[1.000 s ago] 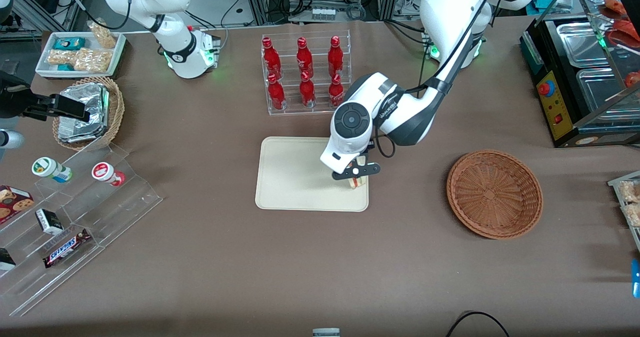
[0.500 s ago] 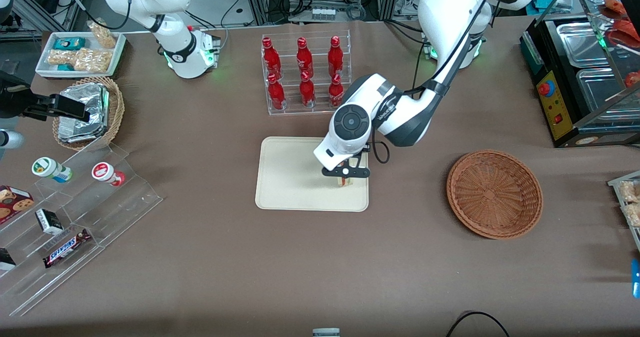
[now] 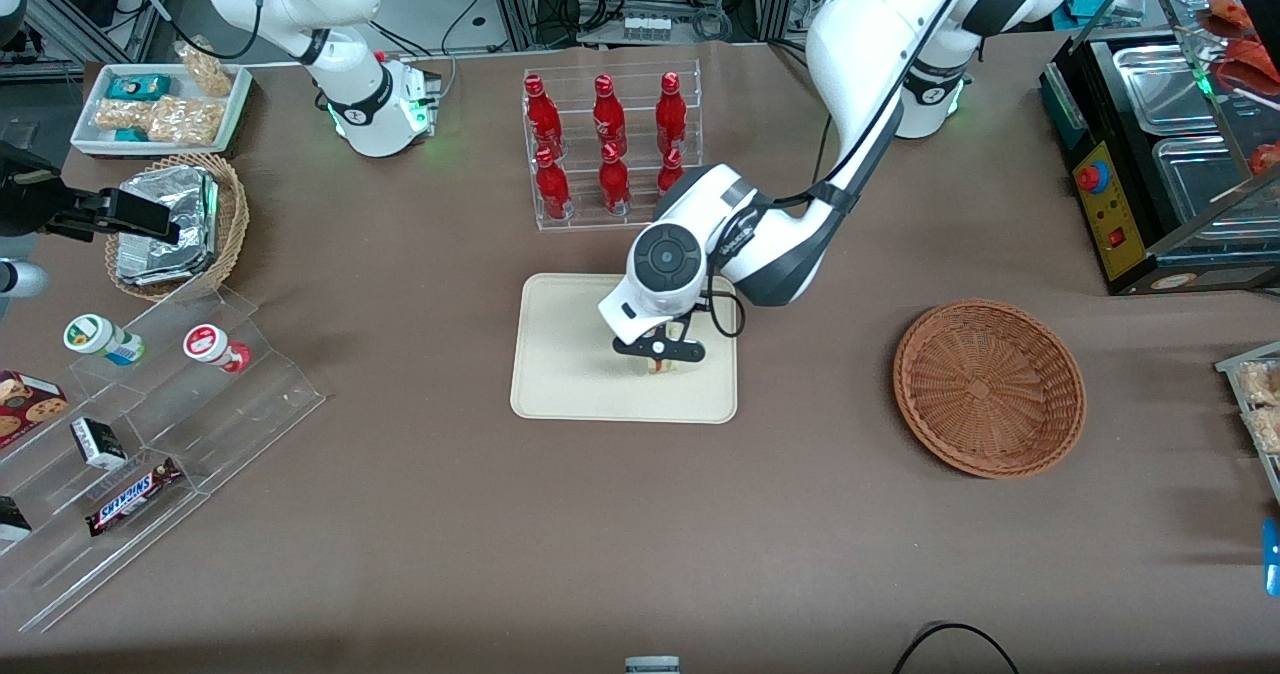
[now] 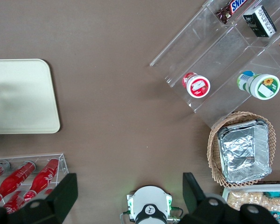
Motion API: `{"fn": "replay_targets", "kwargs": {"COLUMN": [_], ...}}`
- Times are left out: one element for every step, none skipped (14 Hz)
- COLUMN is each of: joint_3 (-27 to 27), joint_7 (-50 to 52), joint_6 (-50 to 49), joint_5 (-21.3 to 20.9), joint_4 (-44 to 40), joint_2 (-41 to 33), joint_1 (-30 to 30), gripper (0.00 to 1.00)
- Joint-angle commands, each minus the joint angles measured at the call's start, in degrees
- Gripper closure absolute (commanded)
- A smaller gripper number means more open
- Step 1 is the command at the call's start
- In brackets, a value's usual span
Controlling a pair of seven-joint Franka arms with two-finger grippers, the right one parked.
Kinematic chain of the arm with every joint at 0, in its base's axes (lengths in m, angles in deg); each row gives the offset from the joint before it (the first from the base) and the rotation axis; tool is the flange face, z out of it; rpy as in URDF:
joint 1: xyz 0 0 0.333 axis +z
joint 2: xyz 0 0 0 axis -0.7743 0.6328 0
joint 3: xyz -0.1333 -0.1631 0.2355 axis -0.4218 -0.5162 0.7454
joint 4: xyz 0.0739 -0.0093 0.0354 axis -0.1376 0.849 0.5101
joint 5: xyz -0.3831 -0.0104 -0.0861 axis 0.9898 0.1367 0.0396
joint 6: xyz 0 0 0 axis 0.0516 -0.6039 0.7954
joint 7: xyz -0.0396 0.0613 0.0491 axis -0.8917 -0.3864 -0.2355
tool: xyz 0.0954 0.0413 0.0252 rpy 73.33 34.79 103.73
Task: Place sandwich from basket to tray
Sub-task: 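Lower the sandwich onto the tray and open the left gripper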
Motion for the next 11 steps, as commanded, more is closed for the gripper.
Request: {"fn": "replay_targets", "kwargs": {"joint_3": [0.54,0.54,0.62,0.63,0.63,0.80,0.80,0.71,0.71,0.71,0.71], "joint_7": [0.81,1.77,3.17,3.53,3.62,4.06,5.37,6.60,7.39,7.49,7.58], "joint_6": [-0.15,-0.15,-0.15,-0.15,-0.15,-0.06,0.12,0.55,0.64,0.73,1.08], "joint_5": [0.57,0.57,0.49,0.49,0.40,0.40,-0.12,-1.26,-1.88,-1.89,-1.89], "joint_4": [-4.41,-5.47,-6.35,-6.79,-6.88,-6.97,-7.41,-8.81,-9.17,-9.17,-9.17], "joint_2": [3.04,3.83,4.80,5.33,5.51,5.68,6.47,7.34,7.88,8.14,8.14], "joint_1": [-1.10,-1.97,-2.41,-2.59,-2.85,-3.29,-3.38,-3.65,-4.00,-4.00,-4.00], "gripper": [0.84,0.84,0.84,0.84,0.84,0.84,0.84,0.84,0.84,0.78,0.62]}}
